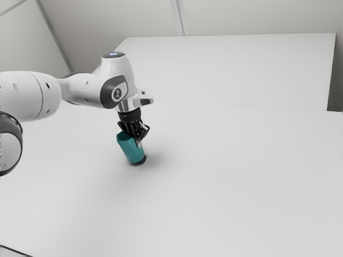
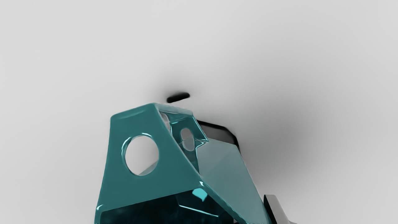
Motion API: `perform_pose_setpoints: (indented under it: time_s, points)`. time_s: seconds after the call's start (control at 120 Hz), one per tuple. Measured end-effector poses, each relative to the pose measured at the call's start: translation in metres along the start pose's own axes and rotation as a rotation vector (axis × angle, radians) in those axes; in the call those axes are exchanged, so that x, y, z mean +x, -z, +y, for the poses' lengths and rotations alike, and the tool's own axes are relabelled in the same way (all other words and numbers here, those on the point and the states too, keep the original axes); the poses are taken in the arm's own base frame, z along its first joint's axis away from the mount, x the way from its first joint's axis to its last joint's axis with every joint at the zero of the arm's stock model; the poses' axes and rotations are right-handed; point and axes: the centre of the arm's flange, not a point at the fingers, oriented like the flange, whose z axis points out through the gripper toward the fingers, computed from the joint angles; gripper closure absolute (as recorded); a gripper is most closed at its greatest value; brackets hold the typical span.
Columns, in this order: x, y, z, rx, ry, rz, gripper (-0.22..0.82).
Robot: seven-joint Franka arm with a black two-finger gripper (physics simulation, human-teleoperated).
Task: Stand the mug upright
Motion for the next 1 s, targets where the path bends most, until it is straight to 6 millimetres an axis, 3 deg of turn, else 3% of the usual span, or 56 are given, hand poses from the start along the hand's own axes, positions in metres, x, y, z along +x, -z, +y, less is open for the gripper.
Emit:
perform_pose_setpoints:
  time_s: [0.092, 0.3, 0.367, 0.5, 0.658, 0.708, 0.783, 1.0]
  points:
    - [0.002, -0.007, 0.0, -0.003, 0.002, -0.008, 0.71]
    - [0.001, 0.002, 0.005, -0.011, 0.006, 0.011, 0.29]
    - [-0.004, 0.024, 0.008, -0.01, 0.005, 0.042, 0.21]
    - [-0.022, 0.086, 0.008, -0.027, 0.026, 0.125, 0.11]
    - [-0.031, 0.188, 0.004, -0.026, 0.034, 0.228, 0.05]
    - [-0.034, 0.208, 0.001, -0.025, 0.036, 0.232, 0.04]
    - [-0.04, 0.218, -0.001, -0.03, 0.04, 0.208, 0.03]
    - [-0.049, 0.216, 0.001, -0.044, 0.037, 0.143, 0.01]
